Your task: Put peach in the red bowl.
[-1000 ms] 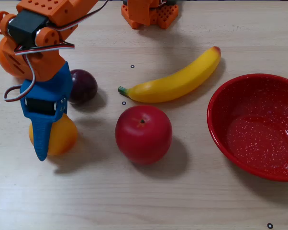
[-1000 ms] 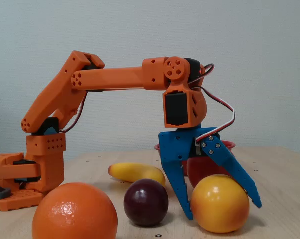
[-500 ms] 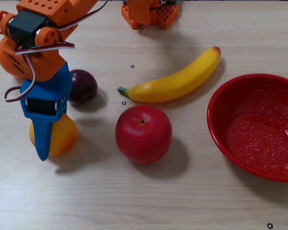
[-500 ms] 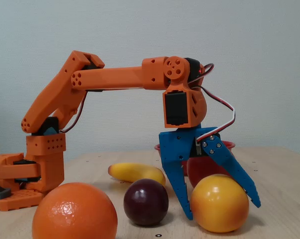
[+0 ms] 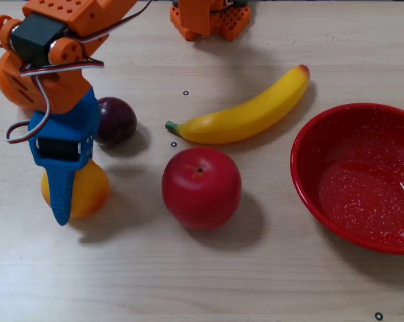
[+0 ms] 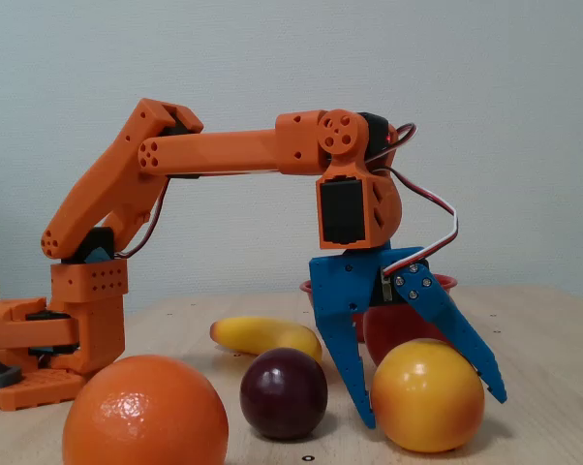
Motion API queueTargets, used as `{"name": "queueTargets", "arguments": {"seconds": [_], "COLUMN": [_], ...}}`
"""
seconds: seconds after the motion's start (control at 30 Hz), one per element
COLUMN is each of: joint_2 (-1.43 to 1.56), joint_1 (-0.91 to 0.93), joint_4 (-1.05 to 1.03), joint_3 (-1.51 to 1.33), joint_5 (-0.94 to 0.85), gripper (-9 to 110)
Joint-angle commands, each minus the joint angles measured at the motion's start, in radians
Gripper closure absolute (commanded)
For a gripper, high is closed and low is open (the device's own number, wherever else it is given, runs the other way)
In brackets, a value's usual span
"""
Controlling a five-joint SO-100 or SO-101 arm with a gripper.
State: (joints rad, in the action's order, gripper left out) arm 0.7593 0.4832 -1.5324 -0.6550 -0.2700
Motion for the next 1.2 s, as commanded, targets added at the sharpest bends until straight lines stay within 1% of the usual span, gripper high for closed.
{"name": "queueTargets", "arguments": {"seconds": [0.0,0.43,0.73,1.0,1.17], "joint_2": [0.089,0.213,0.360,0.514,0.637], "joint_1": [-0.005,-0.006,0.002,0.005,0.009], "joint_4": [0.021,-0.041,-0.071,-0.055,-0.031], "joint_3": [0.081,0.078,0.054,-0.020,-0.124], "joint_5": [-0.029,0.014,0.035,0.035,0.038], "gripper": [102,102,102,102,102]}}
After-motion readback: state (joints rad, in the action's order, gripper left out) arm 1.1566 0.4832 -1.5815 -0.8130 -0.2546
